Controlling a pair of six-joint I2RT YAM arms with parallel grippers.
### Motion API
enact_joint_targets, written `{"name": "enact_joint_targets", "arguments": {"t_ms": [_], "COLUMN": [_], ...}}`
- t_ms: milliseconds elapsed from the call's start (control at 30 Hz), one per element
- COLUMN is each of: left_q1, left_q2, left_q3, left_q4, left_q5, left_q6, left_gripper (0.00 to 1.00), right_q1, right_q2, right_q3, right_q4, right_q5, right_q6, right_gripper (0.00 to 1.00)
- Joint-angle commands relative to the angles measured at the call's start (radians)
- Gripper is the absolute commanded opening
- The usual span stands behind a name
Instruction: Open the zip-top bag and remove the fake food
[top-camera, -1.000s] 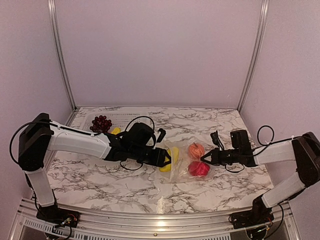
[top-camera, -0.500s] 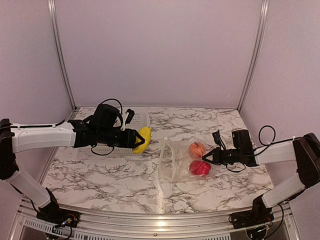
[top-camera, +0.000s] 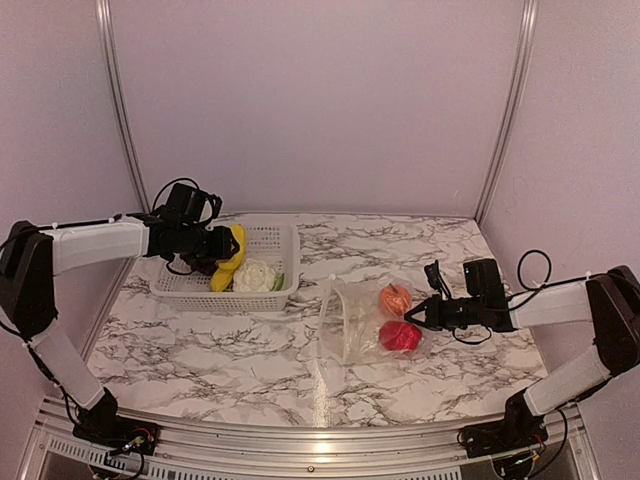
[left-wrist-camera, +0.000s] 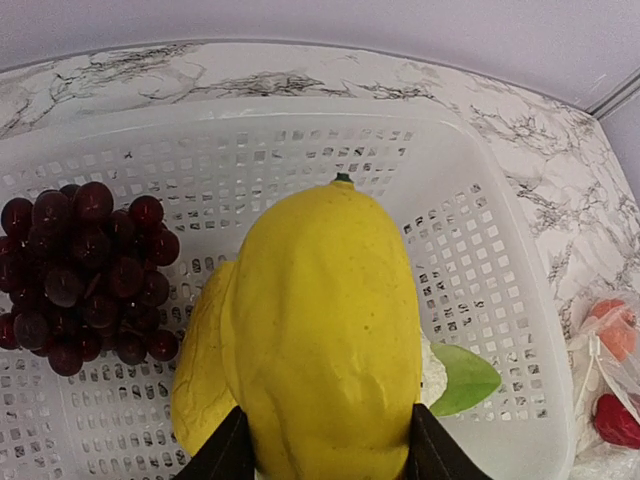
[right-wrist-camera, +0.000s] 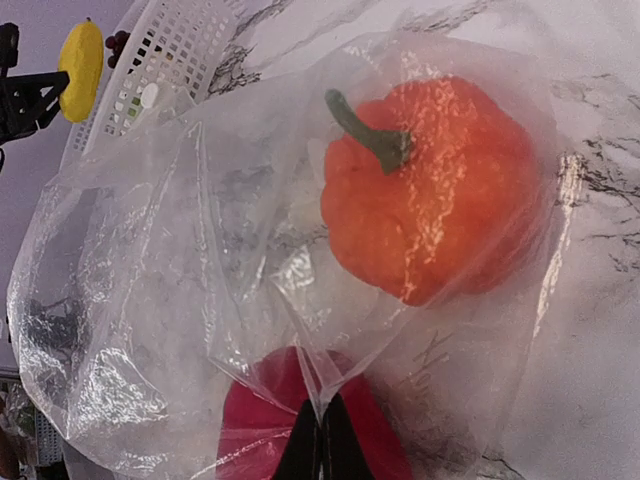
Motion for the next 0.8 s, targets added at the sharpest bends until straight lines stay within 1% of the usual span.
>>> {"name": "enact_joint_targets", "arguments": {"t_ms": [0, 133, 300, 400, 433, 467, 533, 567, 633, 667, 767], "left_q1": [0.027, 0.029, 0.040, 0.055, 0.059, 0.063, 0.063, 0.062, 0.061, 0.060, 0.060], "left_q2": [0.060, 0.073, -0.022, -0.049, -0.051, -0.050, -0.060, -0.075, -0.116, -0.145, -0.233], "left_q3": [0.043, 0.070, -0.028, -0.082, -0.092, -0.095, -0.097, -0.101, -0.115, -0.129, -0.172], "left_q4": [-0.070, -0.136, -0.166, -0.177, -0.181, -0.190, -0.193, -0.185, -0.165, -0.152, -0.123], "left_q5": [-0.071, -0.115, -0.169, -0.207, -0.212, -0.221, -0.219, -0.207, -0.166, -0.152, -0.118], "left_q6": [0.063, 0.097, 0.116, 0.129, 0.132, 0.134, 0.133, 0.131, 0.132, 0.130, 0.121], "left_gripper": [0.40, 0.41, 0.45, 0.47, 0.52, 0.58, 0.76, 0.81, 0.86, 0.87, 0.92], "right_q1": [-0.010, -0.010, -0.011, -0.010, -0.010, -0.010, -0.011, -0.011, -0.010, -0.010, -0.011], "right_q2": [-0.004, -0.003, -0.009, -0.006, -0.003, 0.001, 0.006, 0.007, 0.008, 0.007, -0.004], "right_q3": [0.040, 0.048, 0.049, 0.048, 0.050, 0.052, 0.057, 0.059, 0.059, 0.060, 0.061], "right_q4": [-0.021, -0.034, -0.047, -0.040, -0.040, -0.040, -0.039, -0.040, -0.037, -0.037, -0.042], "right_q5": [-0.010, -0.012, -0.004, -0.007, -0.007, -0.010, -0.013, -0.012, -0.016, -0.019, -0.021], "right_q6": [-0.021, -0.029, -0.039, -0.036, -0.035, -0.035, -0.035, -0.036, -0.033, -0.031, -0.025], "right_gripper": [0.00, 0.00, 0.00, 0.00, 0.00, 0.00, 0.00, 0.00, 0.01, 0.04, 0.20]}}
